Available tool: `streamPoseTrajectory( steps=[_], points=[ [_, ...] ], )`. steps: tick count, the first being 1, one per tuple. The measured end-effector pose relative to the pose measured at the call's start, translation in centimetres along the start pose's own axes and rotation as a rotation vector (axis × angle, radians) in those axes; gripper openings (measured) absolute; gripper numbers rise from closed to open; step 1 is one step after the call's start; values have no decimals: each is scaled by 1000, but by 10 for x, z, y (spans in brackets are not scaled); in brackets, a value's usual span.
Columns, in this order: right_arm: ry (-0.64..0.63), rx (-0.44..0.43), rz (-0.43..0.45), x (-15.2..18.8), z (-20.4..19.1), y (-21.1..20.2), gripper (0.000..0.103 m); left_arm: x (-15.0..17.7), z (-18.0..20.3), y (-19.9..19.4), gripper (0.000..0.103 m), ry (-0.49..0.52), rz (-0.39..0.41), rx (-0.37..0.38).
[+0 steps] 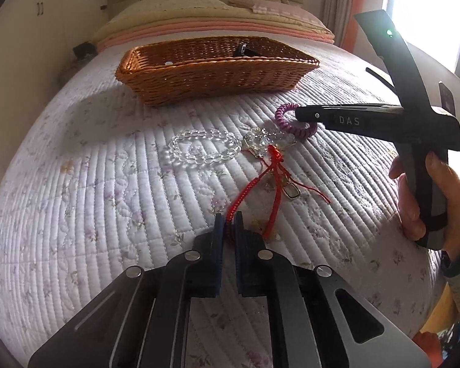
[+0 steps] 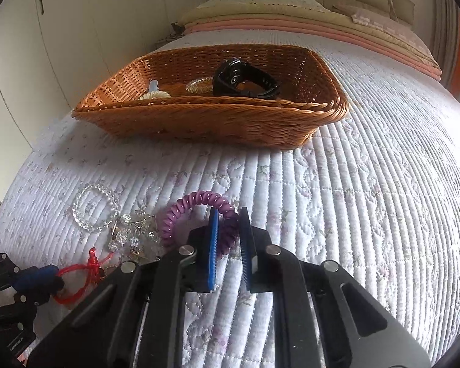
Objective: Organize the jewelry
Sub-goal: 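Grasp the red string bracelet with the left tool while the right tool grasps the purple coil hair tie, then lower the red bracelet and purple hair tie into the basket and release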
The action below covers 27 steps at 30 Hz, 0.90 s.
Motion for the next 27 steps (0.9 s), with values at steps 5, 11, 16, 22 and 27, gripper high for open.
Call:
streamPoseTrajectory(
  steps=[5,11,16,22,27],
  points=[
    [-9,-9,24,2,-2,-8,11,-4,-4,-5,3,-42,24,42],
    [13,-45,102,-1,3,-26,11,-26,-8,-37,3,-135,155,141],
    [11,-65,154,-3,2,-42,11,-47,-13,-63,3,-179,255,178],
    [77,-156,178,-9,-4,-60,11,-75,-23,-83,3,-209,338,178],
    [100,-229,245,-43,-10,-89,11,-112,-31,-91,3,-216,398,171]
  ],
)
Point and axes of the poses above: each gripper's, at about its wrist camera, not at the fingertips, and y roughly the way its jaws point, z to its right, x to its underside, the point moved 9 cm from there along y, roughly the way its jaws point, and after that the axes turned 7 degrees about -x, right-handed, at the moved point
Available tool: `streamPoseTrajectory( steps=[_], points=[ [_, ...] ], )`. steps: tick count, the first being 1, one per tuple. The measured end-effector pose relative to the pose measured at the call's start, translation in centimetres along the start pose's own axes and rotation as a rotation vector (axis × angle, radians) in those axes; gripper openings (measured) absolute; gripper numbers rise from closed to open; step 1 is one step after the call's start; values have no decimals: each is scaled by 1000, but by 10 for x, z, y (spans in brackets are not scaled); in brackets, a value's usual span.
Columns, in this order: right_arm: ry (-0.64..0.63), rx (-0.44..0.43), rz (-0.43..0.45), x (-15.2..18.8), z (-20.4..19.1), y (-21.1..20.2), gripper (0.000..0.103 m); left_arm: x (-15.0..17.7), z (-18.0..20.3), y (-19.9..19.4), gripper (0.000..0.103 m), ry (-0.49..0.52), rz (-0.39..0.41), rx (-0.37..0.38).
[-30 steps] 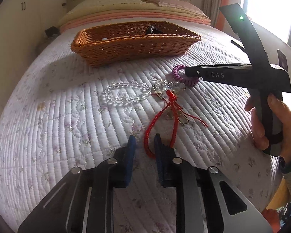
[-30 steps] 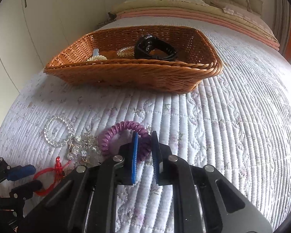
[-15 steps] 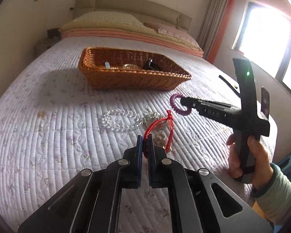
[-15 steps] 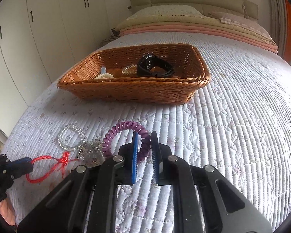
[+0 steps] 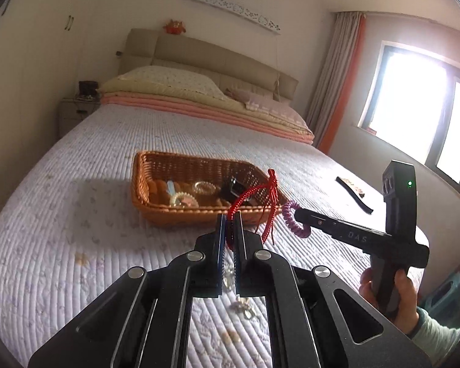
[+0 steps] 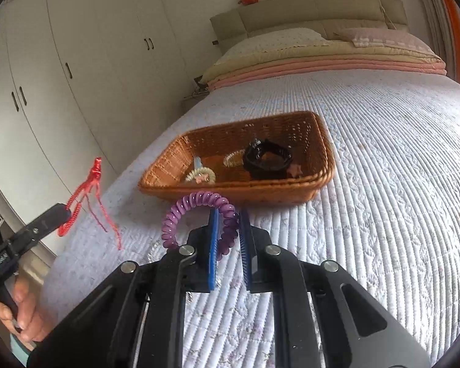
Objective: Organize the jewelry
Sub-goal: 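Lower the red bracelet and purple hair tie into the basket and release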
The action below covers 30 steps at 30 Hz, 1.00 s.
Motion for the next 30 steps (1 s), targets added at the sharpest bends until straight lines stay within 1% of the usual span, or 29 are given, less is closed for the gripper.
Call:
streamPoseTrajectory(
  steps=[3,5,9,11,15,18,20,23,27,30],
  points=[
    [8,-3,24,-30,-1,-1,11,-25,-1,18,3,-3,26,-14],
    [-12,25,46,-57,-1,5,11,-39,-1,33,3,6,41,-43],
    [-15,70,28,-93,7,35,11,-58,-12,79,3,-3,36,-102],
    [-32,120,12,-105,13,56,11,-62,-21,106,3,-9,20,-140],
    [-56,170,-48,-115,22,98,11,-58,-44,152,3,-41,-40,-196],
    [-57,201,-103,-115,32,131,11,-53,-55,174,3,-44,-80,-234],
    [-61,221,-134,-115,37,149,11,-46,-59,183,3,-37,-107,-245],
    [-52,260,-190,-104,47,172,11,-36,-63,187,3,-32,-128,-252],
    [-29,251,-241,-98,59,191,11,-25,-63,194,3,-16,-162,-271],
    [-29,250,-248,-95,62,193,12,-18,-63,199,3,-5,-186,-282]
  ],
)
Point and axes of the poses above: each gripper's, at about its wrist camera, not at the fingertips, and y roughly the way its jaws point, z to its right, x to its underside, the point moved 9 cm from there along y, roughly the way its jaws point, and after that the axes turned 7 degrees about -x, right-handed, at the moved point
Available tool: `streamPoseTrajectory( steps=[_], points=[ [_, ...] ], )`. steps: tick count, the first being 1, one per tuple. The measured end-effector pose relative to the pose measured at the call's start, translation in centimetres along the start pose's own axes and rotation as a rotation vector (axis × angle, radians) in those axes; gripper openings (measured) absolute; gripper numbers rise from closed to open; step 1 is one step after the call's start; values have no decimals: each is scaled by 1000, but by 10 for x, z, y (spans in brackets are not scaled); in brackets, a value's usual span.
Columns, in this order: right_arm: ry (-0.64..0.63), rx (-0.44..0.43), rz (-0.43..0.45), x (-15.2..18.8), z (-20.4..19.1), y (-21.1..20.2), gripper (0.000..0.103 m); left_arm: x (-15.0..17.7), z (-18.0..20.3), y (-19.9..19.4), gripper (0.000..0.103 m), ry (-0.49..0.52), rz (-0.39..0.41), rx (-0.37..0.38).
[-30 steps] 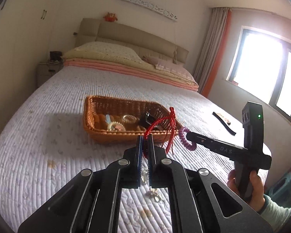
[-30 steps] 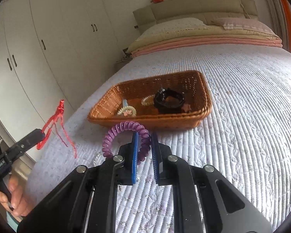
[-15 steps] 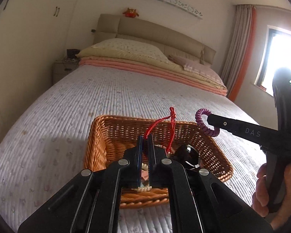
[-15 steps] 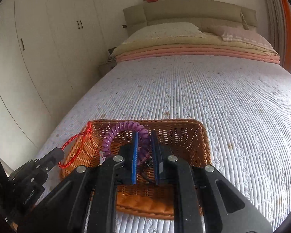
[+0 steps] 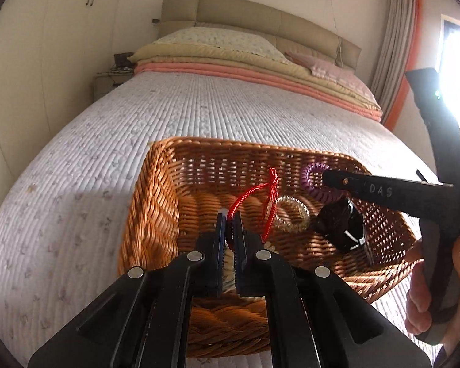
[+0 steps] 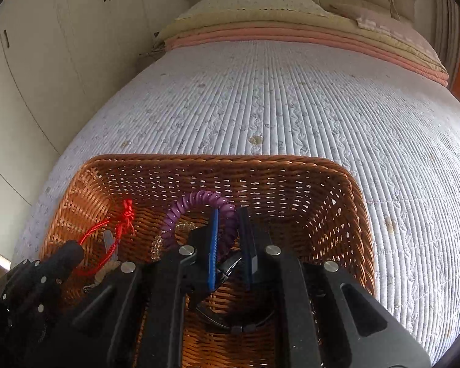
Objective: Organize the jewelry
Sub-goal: 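Lower the red bracelet and purple hair tie into the basket and release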
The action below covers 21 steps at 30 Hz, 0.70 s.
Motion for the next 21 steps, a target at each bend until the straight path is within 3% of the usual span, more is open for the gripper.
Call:
streamPoseTrajectory(
  steps=[4,5,8,14,21],
  points=[
    [23,-10,1,1,5,-3,15,3,3,0,6,22,-5,-15],
    [31,-10,2,1,6,-4,20,3,4,-1,12,23,-7,-6],
    [50,-32,33,1,11,-16,47,2,6,-15,30,26,22,2],
    [7,-70,125,15,-2,-70,47,-3,12,-77,48,33,131,55],
    [-32,-167,198,56,-27,-138,47,15,2,-146,49,45,205,84]
  ],
)
Point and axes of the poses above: each gripper's, at about its wrist camera, not at the fingertips, and y roughly the way its jaws point, z to its right, x to its underside, the point moved 9 cm from there along y, roughly the way its jaws point, and after that the axes turned 7 degrees about -x, right-handed, at the moved point
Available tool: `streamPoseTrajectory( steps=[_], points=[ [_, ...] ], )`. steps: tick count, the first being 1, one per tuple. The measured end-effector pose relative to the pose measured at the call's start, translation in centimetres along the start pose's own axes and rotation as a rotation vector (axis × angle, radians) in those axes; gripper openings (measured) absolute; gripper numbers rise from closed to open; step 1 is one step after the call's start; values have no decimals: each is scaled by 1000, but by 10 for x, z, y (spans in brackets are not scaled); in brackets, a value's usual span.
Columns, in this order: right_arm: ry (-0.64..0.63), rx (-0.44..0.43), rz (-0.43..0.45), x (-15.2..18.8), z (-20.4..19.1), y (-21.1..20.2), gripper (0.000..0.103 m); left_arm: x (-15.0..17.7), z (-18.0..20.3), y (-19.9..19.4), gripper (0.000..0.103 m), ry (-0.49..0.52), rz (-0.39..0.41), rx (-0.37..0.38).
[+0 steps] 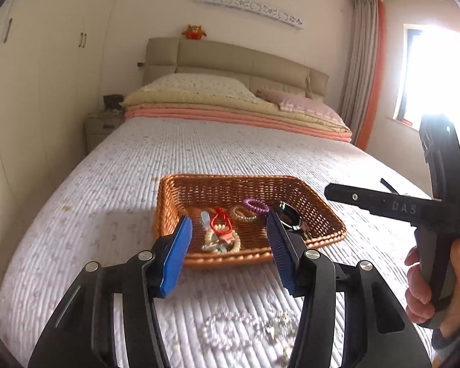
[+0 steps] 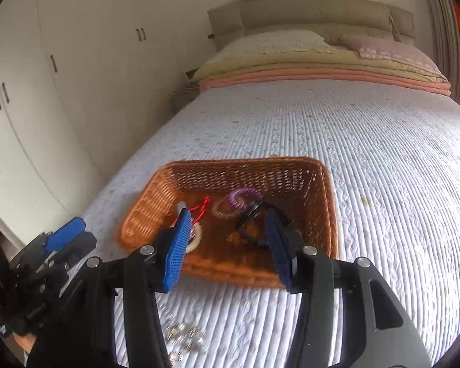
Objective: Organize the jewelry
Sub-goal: 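Lower the red bracelet and purple hair tie into the basket and release, then move the left tool to the clear bead bracelet while the right tool reaches the silver earrings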
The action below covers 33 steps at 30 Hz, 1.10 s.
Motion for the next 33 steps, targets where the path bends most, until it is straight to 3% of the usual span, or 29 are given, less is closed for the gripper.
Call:
streamPoseTrajectory(
  steps=[6,11,14,20,30,33],
  points=[
    [-90,-8,-23,43,-26,-15,47,27,-13,-22,49,-32,-41,2],
    [-178,25,-62,88,-35,-10,47,58,-21,-11,49,-40,-123,1],
    [-183,-2,-92,109,-36,-5,46,72,-22,3,48,-37,-168,-2],
    [-137,-3,-143,130,-23,8,39,91,-22,22,48,-50,-213,5],
    [-142,16,-266,150,-20,40,37,116,-24,45,48,-57,-317,-25],
    [-146,-4,-271,149,-24,42,19,121,-26,49,48,-65,-339,-25]
  ],
)
Point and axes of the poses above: each gripper's, at about its wrist camera, not at the fingertips, and y roughly the way its jaws point, z to its right, x to its underside, the point moved 9 cm from there along y, roughly the way its jaws point, and after that the axes turned 7 degrees about -x, right-handed, at the moved point
